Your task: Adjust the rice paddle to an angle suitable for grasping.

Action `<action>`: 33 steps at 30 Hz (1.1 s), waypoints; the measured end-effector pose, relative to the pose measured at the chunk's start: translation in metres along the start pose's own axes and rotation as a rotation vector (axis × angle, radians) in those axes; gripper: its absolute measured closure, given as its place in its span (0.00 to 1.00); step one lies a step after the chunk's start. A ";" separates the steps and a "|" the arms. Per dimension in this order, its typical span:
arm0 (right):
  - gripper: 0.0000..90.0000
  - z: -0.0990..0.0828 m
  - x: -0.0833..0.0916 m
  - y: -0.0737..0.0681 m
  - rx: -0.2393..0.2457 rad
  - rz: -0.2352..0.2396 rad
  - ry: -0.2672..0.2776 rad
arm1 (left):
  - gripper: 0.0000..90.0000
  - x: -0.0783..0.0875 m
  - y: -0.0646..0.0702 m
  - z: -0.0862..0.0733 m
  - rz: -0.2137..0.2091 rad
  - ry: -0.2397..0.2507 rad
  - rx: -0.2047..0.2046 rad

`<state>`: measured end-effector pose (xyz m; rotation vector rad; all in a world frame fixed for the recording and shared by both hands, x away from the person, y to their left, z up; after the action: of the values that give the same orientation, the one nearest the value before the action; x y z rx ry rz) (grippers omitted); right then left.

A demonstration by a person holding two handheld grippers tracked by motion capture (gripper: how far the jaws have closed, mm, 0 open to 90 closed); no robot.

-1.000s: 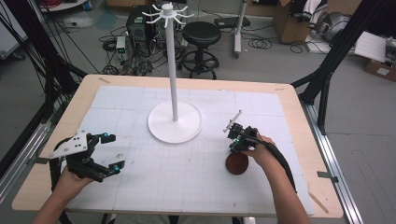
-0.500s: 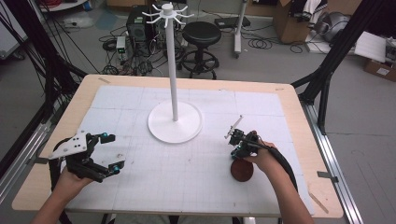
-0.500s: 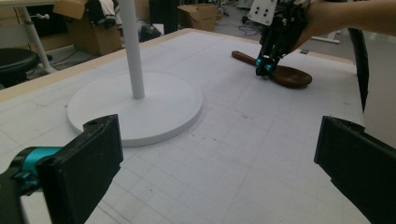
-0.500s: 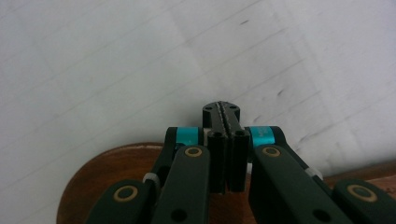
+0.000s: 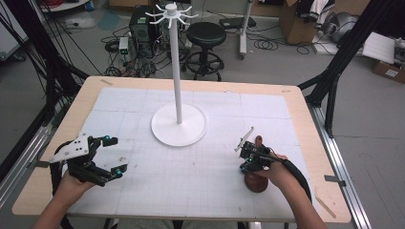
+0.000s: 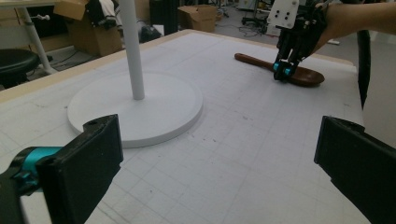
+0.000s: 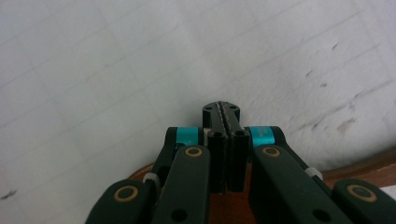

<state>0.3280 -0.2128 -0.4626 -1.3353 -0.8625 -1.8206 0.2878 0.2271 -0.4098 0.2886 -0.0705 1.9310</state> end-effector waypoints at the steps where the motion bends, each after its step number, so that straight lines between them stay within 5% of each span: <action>1: 1.00 -0.001 0.001 -0.001 0.003 0.002 0.000 | 0.02 0.000 0.000 0.000 0.000 0.001 -0.001; 7: 1.00 -0.003 0.021 0.011 -0.019 -0.017 0.038 | 0.02 -0.001 0.000 0.000 -0.003 -0.003 0.000; 15: 1.00 -0.013 0.038 0.047 -0.082 -0.092 -0.020 | 0.02 -0.001 0.000 0.000 -0.004 -0.002 -0.003; 21: 1.00 -0.025 0.032 0.068 -0.116 -0.103 -0.068 | 0.02 -0.001 0.001 0.000 -0.004 -0.006 -0.006; 33: 1.00 -0.029 0.009 0.082 -0.114 -0.138 -0.159 | 0.02 -0.002 0.001 -0.001 -0.007 -0.014 -0.008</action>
<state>0.3811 -0.2812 -0.4528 -1.5423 -0.9675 -1.9125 0.2877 0.2253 -0.4115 0.2960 -0.0862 1.9211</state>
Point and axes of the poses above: each handheld gripper's, and its own axes: x roughly backward along the jaws, z roughly out of its top, y roughly to its right, the point moved 5 cm from there along -x, roughly forward along the jaws, and after that the axes turned 8 degrees about -z, right-handed, at the moved point
